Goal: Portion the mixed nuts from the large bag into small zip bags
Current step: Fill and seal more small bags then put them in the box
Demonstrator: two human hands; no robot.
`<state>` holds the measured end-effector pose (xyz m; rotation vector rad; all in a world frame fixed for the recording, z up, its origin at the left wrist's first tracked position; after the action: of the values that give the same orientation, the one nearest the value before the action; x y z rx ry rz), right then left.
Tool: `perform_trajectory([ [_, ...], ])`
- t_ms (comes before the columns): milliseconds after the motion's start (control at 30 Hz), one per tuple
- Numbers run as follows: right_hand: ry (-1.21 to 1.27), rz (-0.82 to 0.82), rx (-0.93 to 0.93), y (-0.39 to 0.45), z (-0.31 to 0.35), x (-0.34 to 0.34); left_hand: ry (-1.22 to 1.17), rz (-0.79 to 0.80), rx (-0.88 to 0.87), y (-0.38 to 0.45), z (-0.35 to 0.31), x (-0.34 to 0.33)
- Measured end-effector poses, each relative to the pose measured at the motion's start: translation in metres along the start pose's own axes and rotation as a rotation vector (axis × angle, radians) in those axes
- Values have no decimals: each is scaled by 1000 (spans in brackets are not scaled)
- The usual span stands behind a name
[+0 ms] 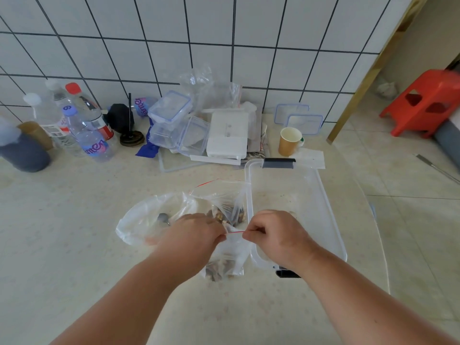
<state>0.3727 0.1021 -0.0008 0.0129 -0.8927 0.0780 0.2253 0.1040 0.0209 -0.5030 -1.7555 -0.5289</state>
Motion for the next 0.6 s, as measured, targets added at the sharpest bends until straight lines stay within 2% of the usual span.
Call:
perform_trajectory([
  [133,5,17,-37,0,-5,0,-50,-46,93,-23,30,-1],
  [200,14,29,-41,0,-6,-1,-115,-155,136,-33,39,14],
  [333,19,40,-41,1,-6,-2,-222,-212,212,-49,54,18],
  [600,-53,36,18,5,7,-1,-315,-224,289,-54,64,8],
])
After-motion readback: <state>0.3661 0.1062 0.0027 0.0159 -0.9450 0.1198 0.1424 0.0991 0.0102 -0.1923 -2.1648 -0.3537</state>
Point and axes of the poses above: each hand's wrist, its own y-axis towards the middle knuckle, its own x-axis out of the back of the hand, z = x × y, the point moved 10 cm from there along y, towards the middle knuckle, and after that the axes turned 5 degrees about -z, right-handed, at the moved point
